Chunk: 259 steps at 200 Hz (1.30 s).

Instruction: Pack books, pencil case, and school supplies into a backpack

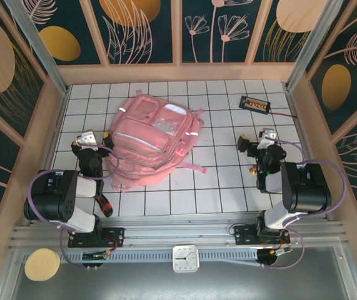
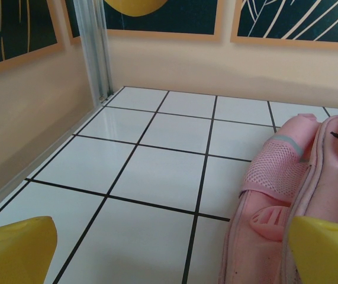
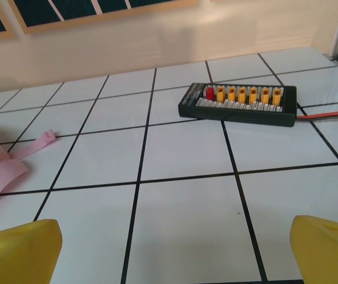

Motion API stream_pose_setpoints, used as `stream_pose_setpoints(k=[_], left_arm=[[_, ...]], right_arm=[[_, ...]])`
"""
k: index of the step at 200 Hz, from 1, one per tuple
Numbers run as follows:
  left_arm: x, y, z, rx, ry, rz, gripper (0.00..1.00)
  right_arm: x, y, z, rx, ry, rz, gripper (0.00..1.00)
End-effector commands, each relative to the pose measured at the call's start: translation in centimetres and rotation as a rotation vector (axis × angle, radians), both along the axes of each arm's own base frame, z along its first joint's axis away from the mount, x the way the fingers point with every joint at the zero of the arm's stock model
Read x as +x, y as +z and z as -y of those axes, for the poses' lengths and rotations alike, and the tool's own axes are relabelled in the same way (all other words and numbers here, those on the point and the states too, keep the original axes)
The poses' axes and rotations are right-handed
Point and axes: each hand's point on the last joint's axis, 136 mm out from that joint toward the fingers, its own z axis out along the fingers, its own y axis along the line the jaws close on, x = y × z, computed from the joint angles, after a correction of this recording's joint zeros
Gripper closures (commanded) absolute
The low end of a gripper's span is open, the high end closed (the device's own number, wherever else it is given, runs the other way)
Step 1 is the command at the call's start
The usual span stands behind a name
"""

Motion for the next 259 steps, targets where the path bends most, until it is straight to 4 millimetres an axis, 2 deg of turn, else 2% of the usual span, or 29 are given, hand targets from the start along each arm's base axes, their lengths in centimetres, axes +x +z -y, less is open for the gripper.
stream_pose_setpoints(k=[1, 62, 92, 127, 259], left_arm=[[0.3, 1.2, 0.6, -0.011, -0.037, 0.051, 0.01], [0.3, 1.2, 0.7, -0.011, -0.038, 0.052, 0.01], [0.3, 1.1, 0.6, -0.011, -0.037, 0.051, 0.01], [0.3, 1.2, 0.6, -0.012, -0.037, 0.052, 0.01], [0.3, 1.2, 0.6, -0.011, -0.037, 0.052, 0.01]], right_arm=[[-0.7, 2.5, 0.5, -0.005, -0.026, 0.124, 0.01], [-3.0, 3.4, 0.0, -0.019, -0.014, 0.215, 0.01], [-2.3, 3.1, 0.3, -0.013, -0.028, 0.192, 0.01], [0.1, 1.7, 0.4, -0.008, -0.025, 0.087, 0.01], [0.2, 1.7, 0.8, -0.005, -0.052, 0.084, 0.01]])
